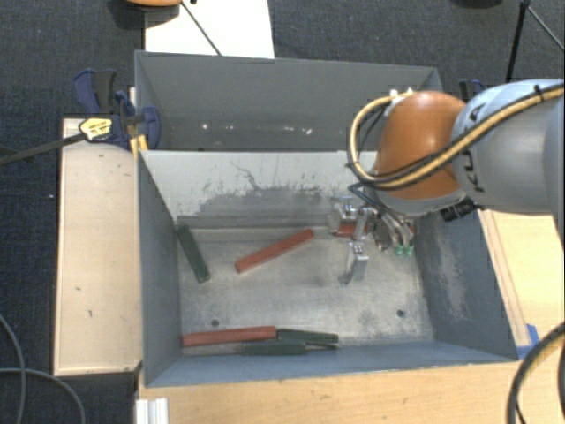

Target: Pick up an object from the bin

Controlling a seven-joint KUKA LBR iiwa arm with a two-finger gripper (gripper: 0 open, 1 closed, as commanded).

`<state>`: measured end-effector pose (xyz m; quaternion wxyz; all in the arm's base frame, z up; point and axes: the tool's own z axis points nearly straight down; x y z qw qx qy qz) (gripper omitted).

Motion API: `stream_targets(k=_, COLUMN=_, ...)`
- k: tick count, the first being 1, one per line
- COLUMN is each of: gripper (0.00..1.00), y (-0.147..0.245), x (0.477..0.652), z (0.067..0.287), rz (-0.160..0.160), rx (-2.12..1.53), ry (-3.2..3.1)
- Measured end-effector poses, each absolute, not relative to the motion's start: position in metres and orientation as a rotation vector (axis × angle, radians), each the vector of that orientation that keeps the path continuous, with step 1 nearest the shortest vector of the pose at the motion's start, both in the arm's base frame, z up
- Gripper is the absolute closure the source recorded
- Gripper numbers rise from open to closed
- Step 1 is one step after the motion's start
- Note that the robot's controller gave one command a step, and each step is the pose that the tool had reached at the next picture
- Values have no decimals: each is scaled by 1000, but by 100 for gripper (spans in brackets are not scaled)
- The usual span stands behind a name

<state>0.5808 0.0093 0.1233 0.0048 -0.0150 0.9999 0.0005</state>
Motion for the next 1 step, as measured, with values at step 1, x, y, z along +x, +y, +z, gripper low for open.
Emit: stream_targets(k=1, gripper=0, y=55, x=581, z=108, rz=-2, rx=-105, ry=3141)
